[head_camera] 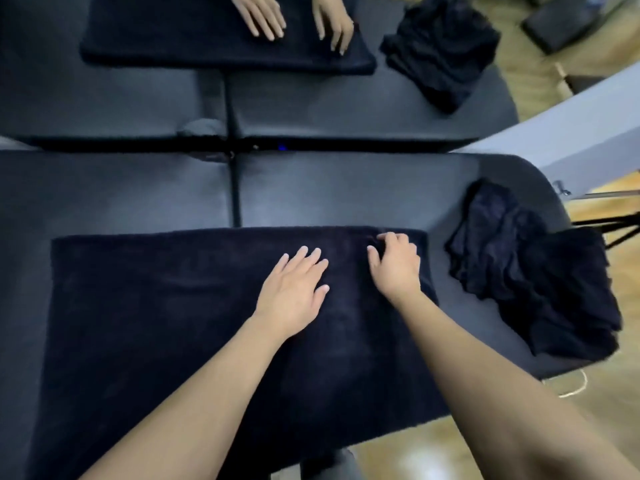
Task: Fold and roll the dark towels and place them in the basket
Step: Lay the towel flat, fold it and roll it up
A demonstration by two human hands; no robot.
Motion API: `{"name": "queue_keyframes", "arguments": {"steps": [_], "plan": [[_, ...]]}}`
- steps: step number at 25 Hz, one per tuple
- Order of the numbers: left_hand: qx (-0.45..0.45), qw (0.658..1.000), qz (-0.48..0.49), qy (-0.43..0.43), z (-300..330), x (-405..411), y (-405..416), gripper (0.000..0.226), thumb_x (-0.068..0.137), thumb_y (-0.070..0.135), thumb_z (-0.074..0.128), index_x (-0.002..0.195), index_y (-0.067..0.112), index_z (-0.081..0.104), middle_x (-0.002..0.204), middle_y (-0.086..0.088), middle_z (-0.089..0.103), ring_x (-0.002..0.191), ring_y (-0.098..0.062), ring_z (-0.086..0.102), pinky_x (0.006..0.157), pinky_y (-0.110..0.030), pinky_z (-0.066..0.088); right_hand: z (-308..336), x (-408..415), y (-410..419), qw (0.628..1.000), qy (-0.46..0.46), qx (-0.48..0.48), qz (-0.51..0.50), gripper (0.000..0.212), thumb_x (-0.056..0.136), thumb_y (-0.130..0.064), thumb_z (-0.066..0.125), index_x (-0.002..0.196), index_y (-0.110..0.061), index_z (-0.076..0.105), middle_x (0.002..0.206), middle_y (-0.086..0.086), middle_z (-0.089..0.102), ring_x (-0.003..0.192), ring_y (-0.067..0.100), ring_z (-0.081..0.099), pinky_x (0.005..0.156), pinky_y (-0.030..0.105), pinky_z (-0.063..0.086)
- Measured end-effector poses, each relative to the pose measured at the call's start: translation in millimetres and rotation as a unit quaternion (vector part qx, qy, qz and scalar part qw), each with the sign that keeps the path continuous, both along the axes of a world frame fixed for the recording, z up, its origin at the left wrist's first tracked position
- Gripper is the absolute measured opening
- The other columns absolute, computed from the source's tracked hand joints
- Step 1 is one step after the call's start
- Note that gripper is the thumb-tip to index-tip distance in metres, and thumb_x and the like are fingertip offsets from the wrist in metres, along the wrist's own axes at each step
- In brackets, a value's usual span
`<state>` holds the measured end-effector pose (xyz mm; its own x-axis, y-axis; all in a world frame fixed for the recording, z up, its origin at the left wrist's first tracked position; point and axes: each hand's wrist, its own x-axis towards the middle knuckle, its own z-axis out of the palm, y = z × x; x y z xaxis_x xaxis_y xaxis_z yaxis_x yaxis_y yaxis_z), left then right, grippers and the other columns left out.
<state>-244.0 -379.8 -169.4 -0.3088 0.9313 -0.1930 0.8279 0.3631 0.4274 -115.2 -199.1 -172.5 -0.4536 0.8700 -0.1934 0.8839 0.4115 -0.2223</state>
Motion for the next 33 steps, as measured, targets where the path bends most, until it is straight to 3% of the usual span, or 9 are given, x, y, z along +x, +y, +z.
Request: {"name": "queue_keyframes", "arguments": {"steps": [6, 9, 12, 17, 20, 23, 25, 28, 33], "plan": [[-0.068, 0.996, -0.044, -0.023, -17, 53, 111, 0.061, 0.108, 0.046, 0.03, 0.16, 0.017, 0.019, 0.17, 0.001, 0.008, 0.157, -0.02, -0.001, 0.127, -0.045, 0.006, -20, 64, 72, 0.972, 0.048, -0.088, -0.211, 0.058, 0.099, -0.044, 0.057, 0.145, -0.012, 0.044, 0.145, 0.014, 0.043, 0.132, 0.037, 0.039, 0.109, 0.047, 0.035], [-0.081, 0.995, -0.042, -0.027, -22, 71, 149, 0.063, 0.107, 0.049, 0.027, 0.161, 0.017, 0.016, 0.17, 0.001, 0.005, 0.157, -0.02, -0.004, 0.127, -0.047, 0.005, -24, 61, 94, 0.954, 0.104, -0.124, -0.252, 0.033, 0.095, -0.047, 0.062, 0.114, -0.019, 0.058, 0.133, 0.01, 0.049, 0.126, 0.036, 0.043, 0.105, 0.044, 0.035], [-0.091, 0.995, -0.028, -0.012, -29, 79, 176, 0.063, 0.107, 0.05, 0.026, 0.161, 0.018, 0.016, 0.17, 0.002, 0.004, 0.157, -0.02, -0.005, 0.127, -0.047, 0.003, -30, 57, 116, 0.945, 0.145, -0.166, -0.243, 0.03, 0.094, -0.049, 0.061, 0.077, -0.025, 0.051, 0.108, 0.003, 0.061, 0.113, 0.033, 0.049, 0.102, 0.046, 0.039], [-0.085, 0.996, -0.006, 0.008, -46, 81, 193, 0.065, 0.106, 0.052, 0.02, 0.162, 0.025, 0.001, 0.17, 0.007, -0.009, 0.155, -0.017, -0.016, 0.126, -0.045, -0.009, -21, 47, 168, 0.929, 0.246, -0.175, -0.212, 0.035, 0.099, -0.034, 0.057, 0.071, -0.022, 0.041, 0.069, -0.008, 0.049, 0.07, 0.016, 0.049, 0.078, 0.035, 0.044], [-0.073, 0.996, 0.011, 0.051, -56, 79, 206, 0.067, 0.105, 0.055, 0.015, 0.162, 0.025, -0.004, 0.169, 0.007, -0.012, 0.154, -0.018, -0.02, 0.125, -0.047, -0.01, -19, 34, 186, 0.931, 0.253, -0.181, -0.19, 0.031, 0.099, -0.032, 0.057, 0.074, -0.02, 0.043, 0.071, -0.007, 0.049, 0.065, 0.012, 0.046, 0.07, 0.032, 0.039], [-0.082, 0.992, 0.013, 0.091, -61, 80, 209, 0.069, 0.104, 0.058, 0.012, 0.162, 0.024, -0.002, 0.169, 0.005, -0.012, 0.154, -0.02, -0.02, 0.125, -0.049, -0.009, -27, 41, 183, 0.942, 0.216, -0.192, -0.171, 0.021, 0.097, -0.039, 0.06, 0.097, -0.019, 0.054, 0.091, -0.006, 0.06, 0.085, 0.016, 0.056, 0.077, 0.031, 0.04], [-0.069, 0.993, 0.015, 0.097, -62, 83, 205, 0.069, 0.104, 0.056, 0.014, 0.163, 0.022, 0.002, 0.17, 0.002, -0.008, 0.155, -0.021, -0.017, 0.126, -0.049, -0.006, -34, 54, 170, 0.96, 0.165, -0.173, -0.144, 0.035, 0.095, -0.048, 0.06, 0.112, -0.018, 0.054, 0.102, -0.004, 0.06, 0.093, 0.017, 0.053, 0.083, 0.035, 0.043], [-0.035, 0.992, 0.089, 0.087, -59, 81, 190, 0.067, 0.105, 0.052, 0.023, 0.162, 0.017, 0.016, 0.17, -0.002, 0.005, 0.157, -0.024, -0.006, 0.126, -0.051, 0.0, -40, 60, 154, 0.991, 0.065, -0.096, -0.073, 0.028, 0.101, -0.044, 0.052, 0.106, -0.017, 0.056, 0.109, 0.003, 0.06, 0.101, 0.027, 0.054, 0.089, 0.041, 0.038], [-0.085, 0.966, 0.214, 0.119, -58, 54, 128, 0.069, 0.104, 0.054, 0.018, 0.161, 0.016, 0.018, 0.17, -0.001, 0.008, 0.157, -0.024, -0.003, 0.126, -0.052, 0.004, -39, 53, 188, 0.986, 0.077, -0.051, -0.14, 0.024, 0.104, -0.035, 0.047, 0.109, -0.015, 0.058, 0.12, 0.01, 0.062, 0.117, 0.032, 0.056, 0.098, 0.045, 0.039]]}}
